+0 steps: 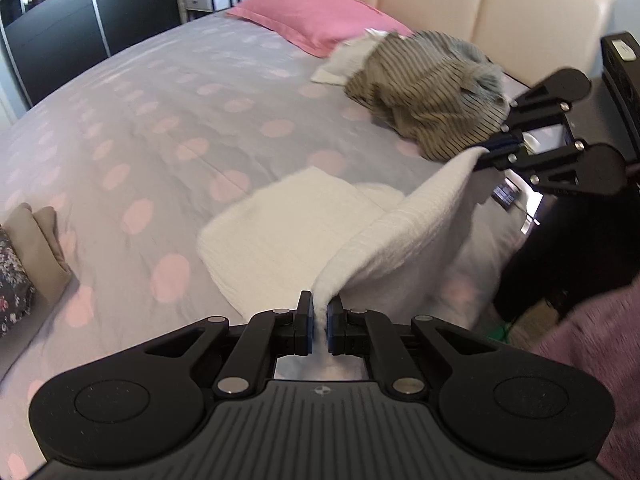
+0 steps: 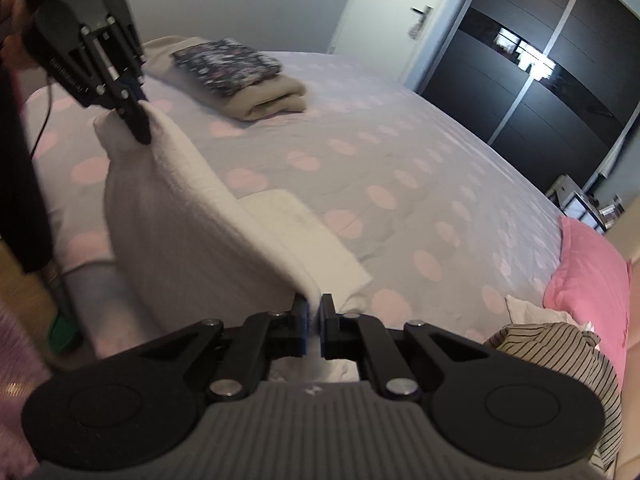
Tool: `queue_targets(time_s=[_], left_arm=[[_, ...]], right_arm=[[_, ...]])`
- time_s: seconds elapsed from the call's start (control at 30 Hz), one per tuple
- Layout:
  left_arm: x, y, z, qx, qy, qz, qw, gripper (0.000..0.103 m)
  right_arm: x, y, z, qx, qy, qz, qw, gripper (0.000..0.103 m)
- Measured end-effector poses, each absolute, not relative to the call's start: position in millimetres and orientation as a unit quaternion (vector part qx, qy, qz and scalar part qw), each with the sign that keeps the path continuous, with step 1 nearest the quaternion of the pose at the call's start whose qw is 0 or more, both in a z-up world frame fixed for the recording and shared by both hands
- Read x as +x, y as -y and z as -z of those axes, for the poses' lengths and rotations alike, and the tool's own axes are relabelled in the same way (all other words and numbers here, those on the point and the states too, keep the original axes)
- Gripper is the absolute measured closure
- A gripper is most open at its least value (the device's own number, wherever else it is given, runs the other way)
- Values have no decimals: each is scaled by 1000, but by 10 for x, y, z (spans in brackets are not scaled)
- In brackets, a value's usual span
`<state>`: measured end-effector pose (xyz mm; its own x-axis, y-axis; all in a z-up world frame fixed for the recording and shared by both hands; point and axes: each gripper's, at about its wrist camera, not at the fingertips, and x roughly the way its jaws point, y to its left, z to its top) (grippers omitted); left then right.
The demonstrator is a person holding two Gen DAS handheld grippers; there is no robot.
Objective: Fold clothes
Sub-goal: 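Lift the white cloth edge with both grippers and fold it over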
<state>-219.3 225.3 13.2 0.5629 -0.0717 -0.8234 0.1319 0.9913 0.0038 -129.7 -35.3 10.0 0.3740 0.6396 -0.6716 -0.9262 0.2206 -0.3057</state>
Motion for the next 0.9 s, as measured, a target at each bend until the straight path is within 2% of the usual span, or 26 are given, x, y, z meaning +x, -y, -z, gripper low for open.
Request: queue_targets(time_s=[0.27,0.43,0.63,0.9], left_arm=[[-1407,-2681,237,-6,-457,-12,889,99],[-1056,-2850,599,4,-469,-32,882,99],[-784,-3056,1020,-23,-483,-53,874,99],[-561,-3127,1270,-30,-491,-76,867,96]], right_arm=[[-571,-341,197,-306,-258,-480,780,97],[-176,-622,481,-286,-299,-467,782,97],[137,-888,854,-261,-347,-445,783,97],[317,-1027,1177,-245,-373,-419,791,95]])
